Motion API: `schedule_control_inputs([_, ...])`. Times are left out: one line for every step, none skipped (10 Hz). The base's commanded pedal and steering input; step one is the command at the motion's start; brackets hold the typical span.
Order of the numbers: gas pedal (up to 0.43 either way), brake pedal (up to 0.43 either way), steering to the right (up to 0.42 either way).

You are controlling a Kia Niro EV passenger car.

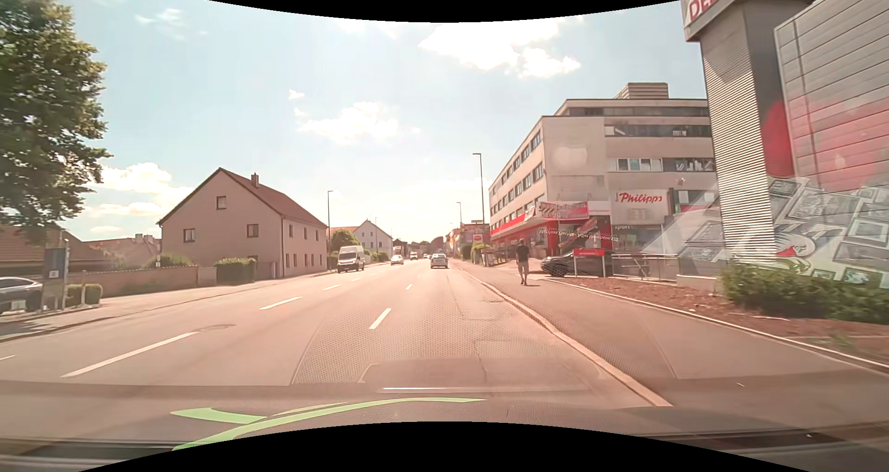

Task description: Follow the waypoints while adhering to traffic rules and regulations

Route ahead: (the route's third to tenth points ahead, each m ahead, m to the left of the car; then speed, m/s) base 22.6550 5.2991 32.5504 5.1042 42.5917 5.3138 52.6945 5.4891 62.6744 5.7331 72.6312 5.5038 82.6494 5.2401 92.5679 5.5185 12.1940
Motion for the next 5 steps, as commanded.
schedule_control_inputs([0.059, 0.000, 0.000])
schedule_control_inputs([0.059, 0.000, 0.000])
schedule_control_inputs([0.047, 0.000, 0.000])
schedule_control_inputs([0.028, 0.000, 0.000])
schedule_control_inputs([0.000, 0.000, -0.001])
